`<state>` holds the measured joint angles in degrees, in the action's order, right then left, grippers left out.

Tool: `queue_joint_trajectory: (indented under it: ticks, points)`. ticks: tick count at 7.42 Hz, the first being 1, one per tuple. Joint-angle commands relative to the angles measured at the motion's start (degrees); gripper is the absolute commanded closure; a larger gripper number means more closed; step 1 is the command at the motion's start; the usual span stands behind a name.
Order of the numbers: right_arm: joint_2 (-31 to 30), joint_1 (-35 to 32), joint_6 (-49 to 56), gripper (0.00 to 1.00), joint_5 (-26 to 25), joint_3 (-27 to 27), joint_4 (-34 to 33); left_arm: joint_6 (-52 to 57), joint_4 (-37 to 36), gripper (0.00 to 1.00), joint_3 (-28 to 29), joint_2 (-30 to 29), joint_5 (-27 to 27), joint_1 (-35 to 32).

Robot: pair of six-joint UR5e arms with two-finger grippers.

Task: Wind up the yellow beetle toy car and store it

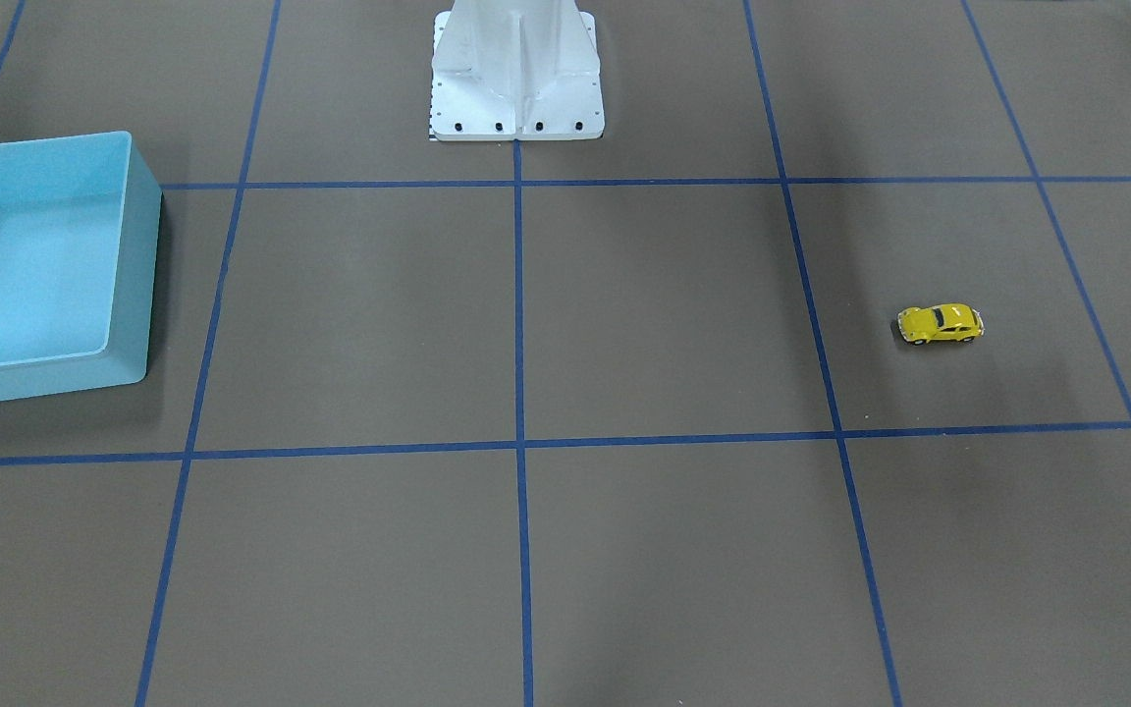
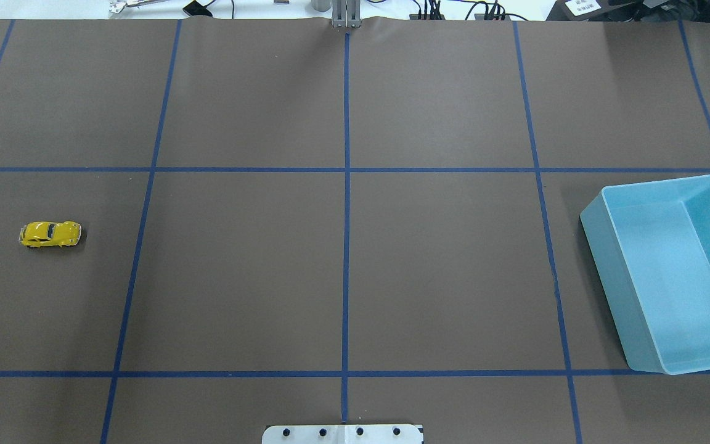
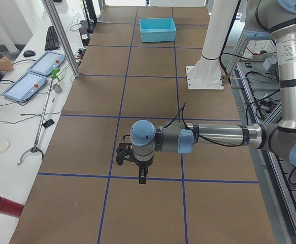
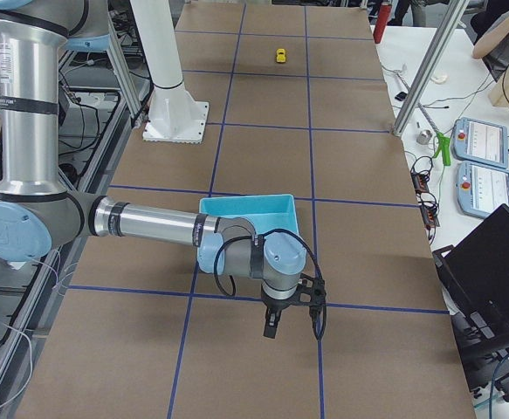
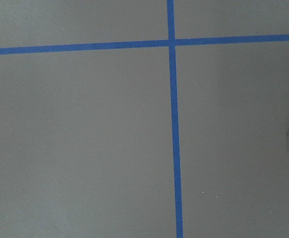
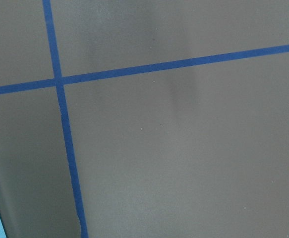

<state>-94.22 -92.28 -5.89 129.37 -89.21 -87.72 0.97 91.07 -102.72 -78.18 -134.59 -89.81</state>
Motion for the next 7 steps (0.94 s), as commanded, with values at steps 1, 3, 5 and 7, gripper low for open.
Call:
queue_joint_trajectory:
  ticks: [1, 3, 5, 7]
  points:
    - [0.0, 0.0, 0.0, 0.00, 0.0, 0.0, 0.0, -0.1, 0.4, 0.00, -0.2, 0.4, -0.4, -0.6]
    - [0.0, 0.0, 0.0, 0.00, 0.0, 0.0, 0.0, 0.0, 0.5, 0.00, -0.3, 0.0, -0.2, -0.6]
    - [0.0, 0.0, 0.0, 0.00, 0.0, -0.1, 0.0, 0.1, 0.4, 0.00, -0.2, -0.2, -0.1, -0.7]
    - [0.0, 0.0, 0.0, 0.00, 0.0, 0.0, 0.0, 0.1, 0.4, 0.00, -0.2, -0.1, -0.1, -0.7]
